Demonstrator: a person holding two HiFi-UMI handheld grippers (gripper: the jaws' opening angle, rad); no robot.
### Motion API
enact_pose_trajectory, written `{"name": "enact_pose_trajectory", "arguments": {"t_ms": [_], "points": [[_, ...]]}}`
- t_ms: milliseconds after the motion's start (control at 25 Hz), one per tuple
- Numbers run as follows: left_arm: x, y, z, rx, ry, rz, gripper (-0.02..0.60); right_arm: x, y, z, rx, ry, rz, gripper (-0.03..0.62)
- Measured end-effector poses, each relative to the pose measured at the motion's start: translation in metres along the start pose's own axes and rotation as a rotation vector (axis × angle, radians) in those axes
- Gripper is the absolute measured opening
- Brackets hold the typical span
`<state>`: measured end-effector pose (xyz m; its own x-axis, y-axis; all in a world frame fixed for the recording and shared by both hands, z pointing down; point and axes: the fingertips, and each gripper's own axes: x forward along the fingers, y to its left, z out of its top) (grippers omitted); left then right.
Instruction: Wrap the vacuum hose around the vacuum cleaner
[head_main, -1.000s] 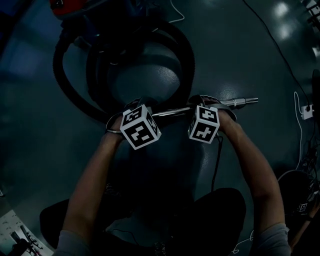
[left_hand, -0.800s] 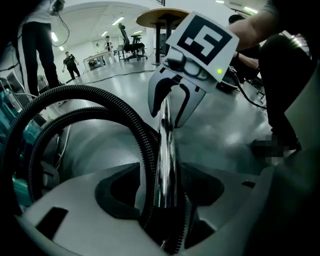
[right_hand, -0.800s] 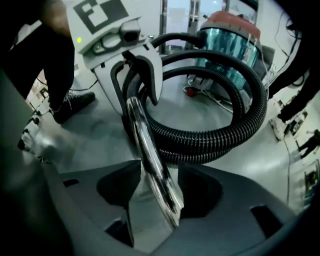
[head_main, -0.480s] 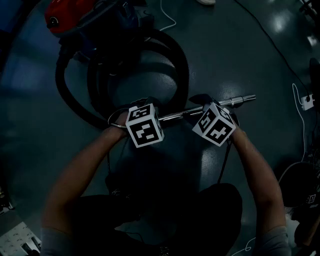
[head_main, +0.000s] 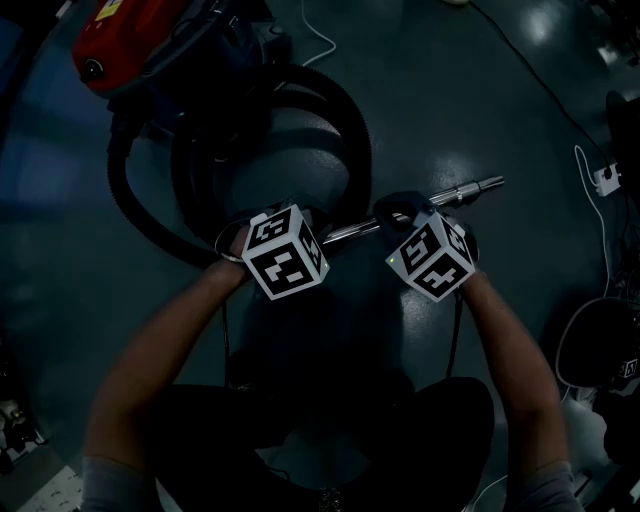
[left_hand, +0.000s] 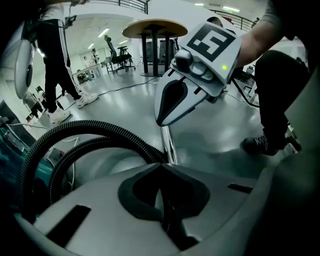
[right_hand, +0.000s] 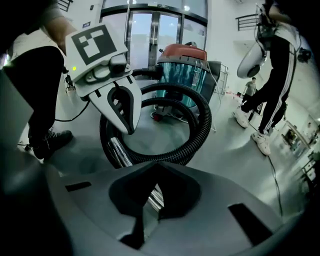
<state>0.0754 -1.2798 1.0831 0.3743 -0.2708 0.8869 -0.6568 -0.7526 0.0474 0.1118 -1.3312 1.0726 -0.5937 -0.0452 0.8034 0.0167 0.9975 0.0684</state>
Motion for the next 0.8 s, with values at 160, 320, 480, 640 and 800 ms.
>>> {"name": "enact_pose_trajectory", "arguments": {"t_ms": [160, 320, 480, 640, 800], "points": [[-0.023, 0.001, 0.010, -0.019, -0.025, 0.014, 0.006, -0.027, -0.008, 0.015, 0.039, -0.032, -0.043, 0.004], [-0.070, -0.011, 0.040, -0.022, -0.081, 0.004, 0.006, -0.072, -0.006, 0.047, 0.070, -0.042, -0.044, 0.003], [-0.129, -0.025, 0.068, -0.064, -0.121, -0.019, 0.006, -0.122, 0.005, 0.087, 0.145, -0.060, -0.046, 0.004], [-0.197, -0.039, 0.104, -0.049, -0.184, -0.036, 0.006, -0.178, 0.014, 0.128, 0.229, -0.081, -0.080, 0.003], [-0.265, -0.049, 0.134, -0.083, -0.240, -0.037, 0.006, -0.234, 0.029, 0.175, 0.259, -0.112, -0.116, 0.003]]}}
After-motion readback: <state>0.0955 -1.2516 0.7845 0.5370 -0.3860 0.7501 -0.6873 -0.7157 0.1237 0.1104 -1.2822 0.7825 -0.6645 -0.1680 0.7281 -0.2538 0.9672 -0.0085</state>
